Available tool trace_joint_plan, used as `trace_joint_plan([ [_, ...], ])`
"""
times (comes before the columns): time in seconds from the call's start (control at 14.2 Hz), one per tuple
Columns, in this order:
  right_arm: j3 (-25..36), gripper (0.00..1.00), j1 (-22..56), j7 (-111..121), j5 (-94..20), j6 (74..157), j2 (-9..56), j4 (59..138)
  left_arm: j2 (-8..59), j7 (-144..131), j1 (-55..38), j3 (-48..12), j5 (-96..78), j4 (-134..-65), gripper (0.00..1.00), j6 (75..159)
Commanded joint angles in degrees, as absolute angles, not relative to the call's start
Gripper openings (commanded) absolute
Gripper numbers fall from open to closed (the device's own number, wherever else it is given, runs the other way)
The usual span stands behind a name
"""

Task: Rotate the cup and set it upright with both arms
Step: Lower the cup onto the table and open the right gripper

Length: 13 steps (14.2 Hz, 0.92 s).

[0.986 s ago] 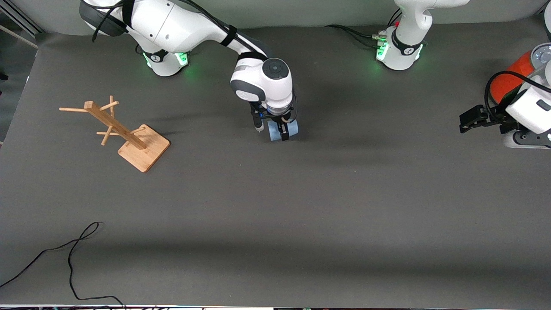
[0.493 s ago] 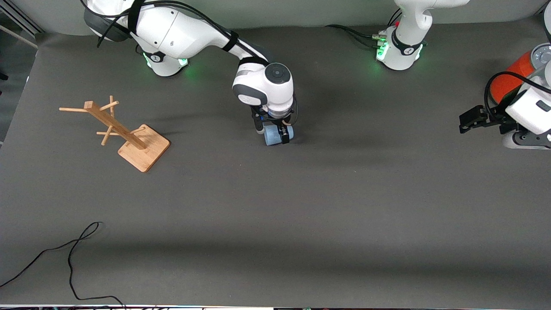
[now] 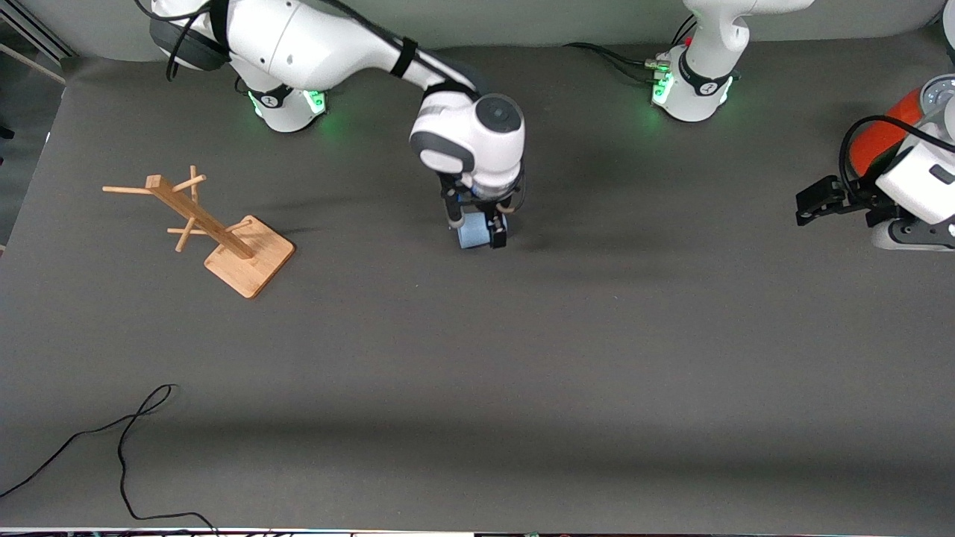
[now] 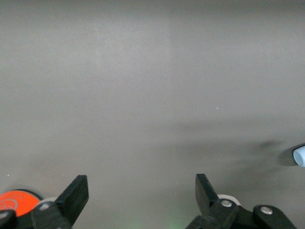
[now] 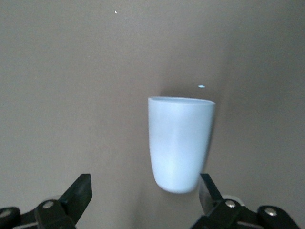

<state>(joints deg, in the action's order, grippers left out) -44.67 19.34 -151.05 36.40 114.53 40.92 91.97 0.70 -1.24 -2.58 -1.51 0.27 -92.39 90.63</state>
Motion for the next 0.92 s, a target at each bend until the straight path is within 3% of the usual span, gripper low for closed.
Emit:
trace_joint_plan([
  [0.0,-54.19,1.0,15.75,-146.62,36.65,102.0,40.61,86.76,-3.86,-0.88,-3.25,-1.23,0.44,-99.13,1.0,93.69],
  [0.21,-57.83,1.0,12.66,-138.02,31.4,94.41,38.33,80.79,-3.34,-0.97,-4.48,-1.76,0.44,-99.32,1.0,92.73],
  [0.49,-56.52,1.0,6.52,-123.35,28.65,93.96,36.91,76.57,-1.94,-2.72,-7.73,-1.76,0.35,-99.32,1.0,92.9],
  [0.63,-51.45,1.0,5.8,-115.09,25.25,93.69,36.39,72.79,-0.97,-6.22,-10.36,-1.76,0.35,-99.05,1.0,93.51],
  [0.85,-36.0,1.0,6.5,-94.13,16.56,91.85,28.42,71.02,1.4,-16.49,-17.29,-1.85,0.79,-97.74,1.0,94.83],
])
